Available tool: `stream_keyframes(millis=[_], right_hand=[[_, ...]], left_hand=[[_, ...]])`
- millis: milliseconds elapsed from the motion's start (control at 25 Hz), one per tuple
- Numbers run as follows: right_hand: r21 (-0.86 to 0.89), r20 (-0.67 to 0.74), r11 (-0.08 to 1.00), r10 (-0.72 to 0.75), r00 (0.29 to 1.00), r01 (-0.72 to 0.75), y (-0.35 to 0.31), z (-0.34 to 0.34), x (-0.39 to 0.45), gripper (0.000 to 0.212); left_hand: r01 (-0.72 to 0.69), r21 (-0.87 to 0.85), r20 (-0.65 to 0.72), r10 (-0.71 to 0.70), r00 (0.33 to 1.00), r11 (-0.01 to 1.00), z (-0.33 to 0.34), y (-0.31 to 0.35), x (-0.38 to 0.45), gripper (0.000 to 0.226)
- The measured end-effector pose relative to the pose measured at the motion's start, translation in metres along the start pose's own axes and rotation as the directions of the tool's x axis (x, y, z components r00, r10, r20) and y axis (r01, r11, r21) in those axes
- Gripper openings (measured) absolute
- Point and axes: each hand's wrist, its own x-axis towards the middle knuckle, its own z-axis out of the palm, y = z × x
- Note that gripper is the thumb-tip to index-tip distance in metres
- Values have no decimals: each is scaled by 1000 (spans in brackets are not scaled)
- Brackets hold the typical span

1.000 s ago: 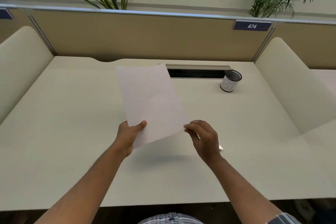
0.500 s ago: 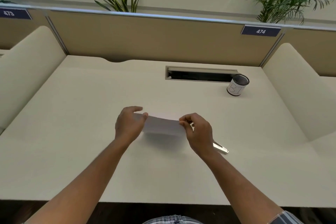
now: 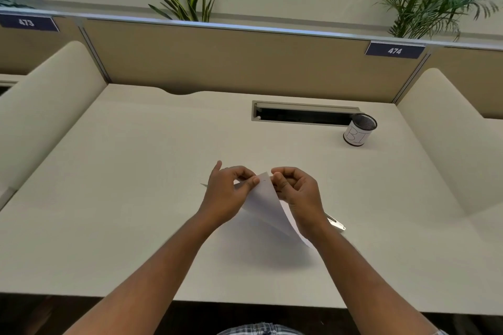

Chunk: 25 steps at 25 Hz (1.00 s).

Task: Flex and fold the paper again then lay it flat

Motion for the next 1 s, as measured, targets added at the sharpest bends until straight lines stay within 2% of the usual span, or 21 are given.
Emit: stream_keyframes(millis=[240, 480, 760, 1000], right_hand=[[-90, 69, 996, -22, 997, 28, -4, -1, -17, 15], [-122, 37, 991, -44, 998, 49, -9, 0, -14, 20], [-38, 65, 999, 34, 997, -32, -3, -2, -13, 25], [-98, 64, 995, -12, 998, 18, -7, -1, -14, 17]], left_hand=[[2, -29, 2, -1, 1000, 1000, 1, 6, -2, 12], [-52, 14, 11, 52, 999, 999, 1, 13, -4, 15], [16, 7, 16, -16, 1000, 1000, -3, 18, -6, 15], [48, -39, 16, -48, 999, 998, -3, 16, -5, 13]])
